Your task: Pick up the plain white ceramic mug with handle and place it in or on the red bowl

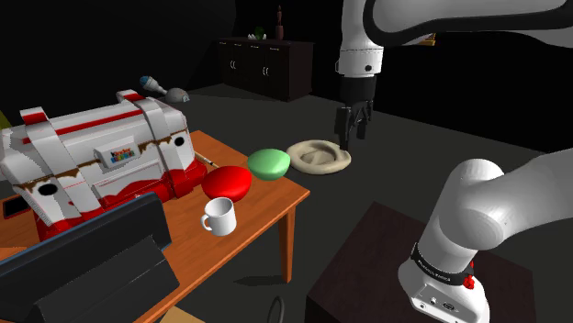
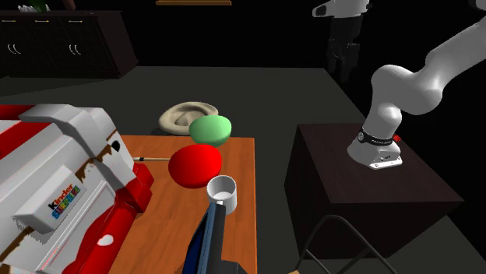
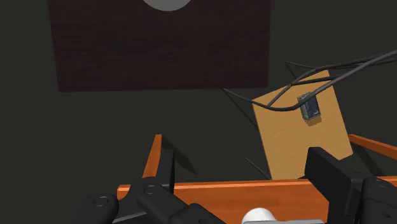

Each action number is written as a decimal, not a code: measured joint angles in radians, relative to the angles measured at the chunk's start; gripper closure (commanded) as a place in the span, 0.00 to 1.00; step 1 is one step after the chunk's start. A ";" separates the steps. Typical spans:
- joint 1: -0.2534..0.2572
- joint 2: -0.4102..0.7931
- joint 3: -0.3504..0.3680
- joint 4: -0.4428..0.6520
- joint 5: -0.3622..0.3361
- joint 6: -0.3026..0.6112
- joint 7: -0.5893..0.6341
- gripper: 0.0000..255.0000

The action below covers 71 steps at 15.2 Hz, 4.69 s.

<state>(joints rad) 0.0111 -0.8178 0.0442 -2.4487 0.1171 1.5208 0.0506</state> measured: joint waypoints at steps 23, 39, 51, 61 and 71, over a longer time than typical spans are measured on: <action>0.000 0.760 0.197 0.225 -0.003 0.554 0.282 0.00; 0.087 1.396 0.168 0.776 -0.165 0.630 0.496 0.00; 0.098 1.475 0.157 0.783 -0.179 0.701 0.504 0.00; 0.098 1.475 0.157 0.783 -0.179 0.702 0.504 1.00; 0.092 1.424 0.164 0.786 -0.170 0.647 0.503 1.00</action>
<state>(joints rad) 0.1035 0.6061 0.2077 -1.6627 -0.0533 2.1682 0.5531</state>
